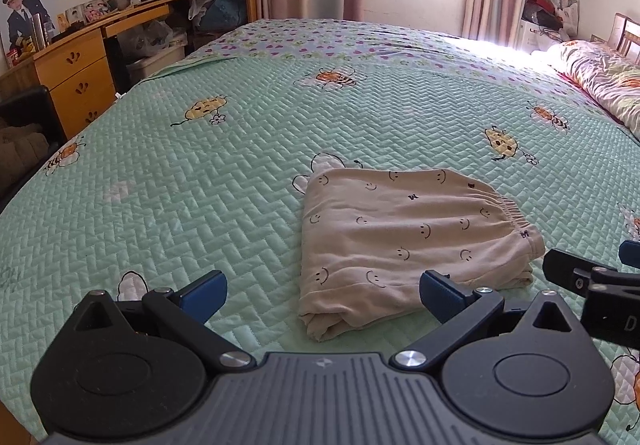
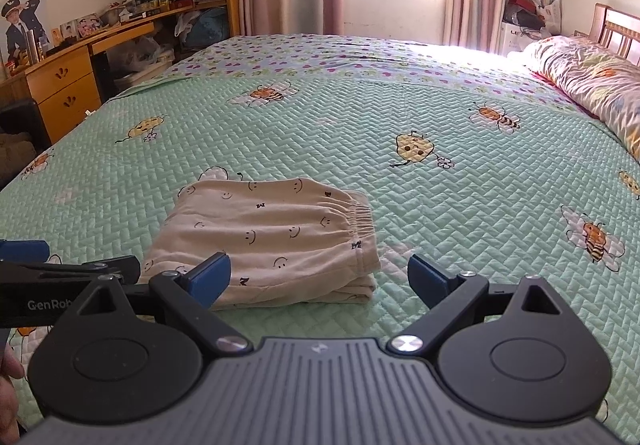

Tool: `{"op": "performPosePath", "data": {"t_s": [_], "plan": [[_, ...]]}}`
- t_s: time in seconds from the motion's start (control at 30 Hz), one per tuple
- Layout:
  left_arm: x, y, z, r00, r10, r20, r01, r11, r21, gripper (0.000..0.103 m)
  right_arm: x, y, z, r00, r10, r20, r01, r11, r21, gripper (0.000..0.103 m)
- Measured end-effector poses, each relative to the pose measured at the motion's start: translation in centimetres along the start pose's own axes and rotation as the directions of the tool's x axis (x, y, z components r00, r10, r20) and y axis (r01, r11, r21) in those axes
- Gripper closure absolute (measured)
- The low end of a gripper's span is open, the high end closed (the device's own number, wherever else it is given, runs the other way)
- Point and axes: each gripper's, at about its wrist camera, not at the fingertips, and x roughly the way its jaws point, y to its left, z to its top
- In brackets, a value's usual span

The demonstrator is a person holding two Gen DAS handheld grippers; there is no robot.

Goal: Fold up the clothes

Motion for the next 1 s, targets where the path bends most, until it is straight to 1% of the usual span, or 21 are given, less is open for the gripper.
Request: {"op": "performPosePath", "data": {"t_s": [0.07,0.1,0.17,0.23,0.27,0.33,0.4,0.43,0.5,0.53,0.6,0.63,0.7,0.73,0.8,0.83,0.87,0.9,1.0], "plan": [[0.7,0.6,-0.1,1.0,-0.023,-0.007,0.023,1.0,-0.005,0.001,0.5,-1.1,-0.1,0.999,0.035,-0.009,-0.034,0.999,0.032,0.008],[1.1,1.0,0.0,0.999,-0.048,-0.012,0.048,0.999,-0.012,0.001,0.9,-2.1,-0.1,0.998,0.066,-0.016,-0.064,0.996,0.066,0.008],[2.4,2.3,0.0,0.993,-0.115,-0.03,0.113,0.992,-0.047,0.001,1.8,-4.1,-0.3,0.99,0.137,-0.031,-0.131,0.982,0.135,0.008],[3.8,3.8,0.1,0.981,-0.189,-0.052,0.184,0.979,-0.091,0.001,2.9,-6.7,-0.6,0.976,0.215,-0.037,-0.202,0.954,0.221,0.008],[4.9,4.8,0.0,0.965,-0.253,-0.07,0.243,0.962,-0.124,0.001,3.5,-8.0,-0.7,0.966,0.256,-0.038,-0.238,0.935,0.264,0.008],[7.4,6.9,0.0,0.925,-0.365,-0.109,0.34,0.92,-0.195,0.001,4.9,-10.5,-1.0,0.938,0.345,-0.035,-0.313,0.884,0.348,0.008],[9.6,8.4,0.0,0.896,-0.421,-0.139,0.381,0.891,-0.247,0.001,6.5,-12.7,-1.0,0.908,0.418,-0.029,-0.37,0.832,0.413,0.008],[11.0,9.3,0.1,0.879,-0.45,-0.158,0.395,0.872,-0.288,0.001,7.3,-13.8,-1.0,0.892,0.45,-0.026,-0.394,0.805,0.443,0.008],[13.2,10.8,0.4,0.836,-0.52,-0.173,0.433,0.82,-0.374,0.001,9.0,-15.7,-1.0,0.867,0.497,-0.026,-0.42,0.759,0.497,0.008],[14.1,11.4,0.6,0.812,-0.561,-0.163,0.463,0.787,-0.407,0.001,9.9,-16.6,-0.9,0.857,0.515,-0.025,-0.428,0.737,0.522,0.008],[15.7,11.9,1.1,0.769,-0.62,-0.155,0.503,0.737,-0.452,0.001,11.7,-17.9,-0.8,0.835,0.55,-0.016,-0.448,0.696,0.562,0.008],[16.5,11.8,1.3,0.753,-0.638,-0.164,0.513,0.724,-0.462,0.001,12.5,-18.2,-0.7,0.828,0.561,-0.022,-0.451,0.687,0.57,0.008],[18.2,11.3,1.8,0.724,-0.661,-0.194,0.522,0.71,-0.472,0.001,14.1,-18.7,-0.4,0.812,0.582,-0.032,-0.457,0.67,0.585,0.008],[18.9,11.0,2.0,0.706,-0.678,-0.204,0.533,0.699,-0.476,0.001,14.9,-18.9,-0.3,0.804,0.594,-0.041,-0.459,0.662,0.592,0.008],[20.5,9.9,2.2,0.653,-0.724,-0.223,0.564,0.661,-0.495,0.001,16.7,-18.3,-0.2,0.781,0.618,-0.088,-0.458,0.662,0.593,0.008],[21.2,9.5,2.2,0.632,-0.741,-0.227,0.575,0.645,-0.503,0.001,17.7,-17.8,-0.1,0.77,0.626,-0.121,-0.452,0.67,0.589,0.007],[21.9,9.2,2.3,0.617,-0.754,-0.227,0.585,0.632,-0.509,0.001,18.4,-17.2,-0.1,0.768,0.624,-0.145,-0.447,0.684,0.577,0.007],[22.7,8.8,2.4,0.601,-0.766,-0.226,0.594,0.618,-0.515,0.001,18.8,-16.6,0.1,0.764,0.627,-0.151,-0.454,0.69,0.563,0.007],[24.2,8.4,2.6,0.556,-0.805,-0.205,0.621,0.567,-0.542,0.001,20.0,-15.1,0.7,0.736,0.66,-0.148,-0.489,0.67,0.558,0.007]]}}
